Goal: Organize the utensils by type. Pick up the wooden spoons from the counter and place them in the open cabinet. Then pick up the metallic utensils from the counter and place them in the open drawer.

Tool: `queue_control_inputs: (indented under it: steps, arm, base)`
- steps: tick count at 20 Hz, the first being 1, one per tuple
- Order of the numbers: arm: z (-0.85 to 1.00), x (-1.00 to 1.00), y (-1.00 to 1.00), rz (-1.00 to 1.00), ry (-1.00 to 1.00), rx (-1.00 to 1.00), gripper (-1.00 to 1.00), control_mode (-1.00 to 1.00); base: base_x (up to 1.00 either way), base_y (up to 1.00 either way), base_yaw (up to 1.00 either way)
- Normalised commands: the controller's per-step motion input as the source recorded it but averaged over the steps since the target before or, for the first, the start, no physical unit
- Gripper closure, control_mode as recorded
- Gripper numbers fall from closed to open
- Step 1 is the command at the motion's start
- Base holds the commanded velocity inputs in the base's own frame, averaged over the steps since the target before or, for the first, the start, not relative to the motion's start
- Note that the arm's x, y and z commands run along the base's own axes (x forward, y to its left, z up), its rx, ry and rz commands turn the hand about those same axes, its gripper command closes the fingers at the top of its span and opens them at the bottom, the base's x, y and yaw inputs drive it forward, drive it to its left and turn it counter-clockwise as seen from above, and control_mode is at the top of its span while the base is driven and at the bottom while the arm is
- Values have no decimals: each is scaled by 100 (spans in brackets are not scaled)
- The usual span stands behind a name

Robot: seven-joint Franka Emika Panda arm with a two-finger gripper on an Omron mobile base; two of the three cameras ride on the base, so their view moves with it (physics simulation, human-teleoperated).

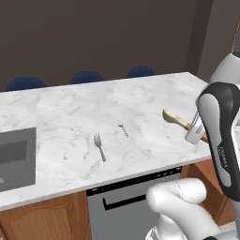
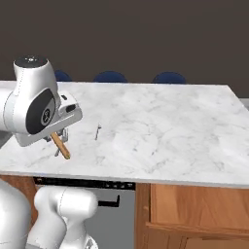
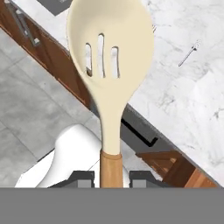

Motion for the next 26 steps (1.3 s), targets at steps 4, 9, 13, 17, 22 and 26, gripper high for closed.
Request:
queue_control_inputs:
  steps: [4,9,13,17,22,26]
  arm:
    - [0,0,0,0,0,0,100,100]
    - [0,0,0,0,0,0,100,100]
    - [0,0,0,0,0,0,100,100]
    - [0,0,0,0,0,0,100,100]
    - [0,0,0,0,0,0,100,100]
    - [0,0,0,0,0,0,100,100]
  base:
    - [-77,0,-20]
    - [-59,-1,-50]
    - [-11,-35,-70]
    - [0,-35,-77]
    - [0,-21,-77]
    - [0,-20,-73]
